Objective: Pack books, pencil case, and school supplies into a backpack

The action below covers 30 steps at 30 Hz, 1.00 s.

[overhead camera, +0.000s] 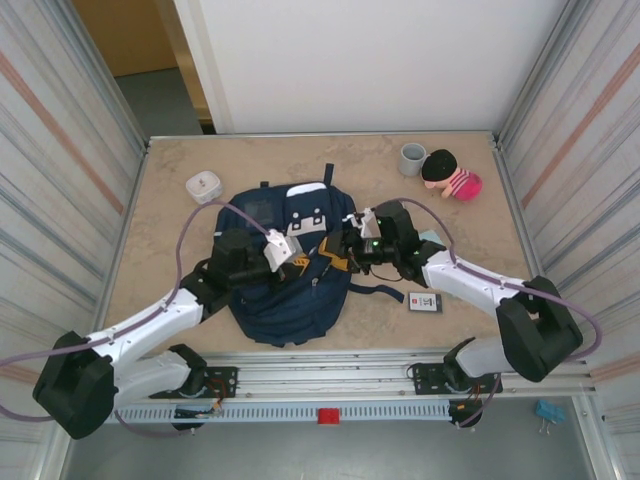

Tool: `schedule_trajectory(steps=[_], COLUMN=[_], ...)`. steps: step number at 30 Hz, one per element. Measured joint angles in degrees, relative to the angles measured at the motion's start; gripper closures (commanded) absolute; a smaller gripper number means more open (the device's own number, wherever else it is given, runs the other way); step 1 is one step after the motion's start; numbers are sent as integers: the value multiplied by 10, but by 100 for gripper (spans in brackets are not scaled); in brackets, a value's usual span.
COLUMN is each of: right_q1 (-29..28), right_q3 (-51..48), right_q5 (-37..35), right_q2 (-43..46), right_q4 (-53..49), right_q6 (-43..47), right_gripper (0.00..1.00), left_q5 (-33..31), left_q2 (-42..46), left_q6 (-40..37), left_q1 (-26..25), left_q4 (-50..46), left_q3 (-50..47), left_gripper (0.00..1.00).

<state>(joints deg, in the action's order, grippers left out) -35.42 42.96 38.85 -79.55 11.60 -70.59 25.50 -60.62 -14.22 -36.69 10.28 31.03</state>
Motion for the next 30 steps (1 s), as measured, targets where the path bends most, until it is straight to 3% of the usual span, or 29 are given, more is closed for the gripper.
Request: schedule_trajectory(steps=[3,8,14,19,23,30], right_q1=[-9,-26,-48,-64,-71,-78], right_q3=[0,1,14,31,40,44], right_q5=[-9,-42,-76,-98,-110,-122], right_q2=[-15,-18,-19,-28,-33,-33], right_q4=[20,35,36,32,24,20], right_q6=[-26,-40,-40,-40,-39,-38], right_gripper=[95,98,99,98,98,98], left_q5=[-35,-117,-215,-297,-339,-372], left_q2=[14,80,160,132,73,18], left_q6=[17,109,356,554,649,723], left_q1=[-2,-11,-79,-200,-254,-257], left_q4=[-56,-158,-278,-379,-422,-428], left_q3=[22,89,122,126,126,132], left_gripper=[70,59,53,51,51,53])
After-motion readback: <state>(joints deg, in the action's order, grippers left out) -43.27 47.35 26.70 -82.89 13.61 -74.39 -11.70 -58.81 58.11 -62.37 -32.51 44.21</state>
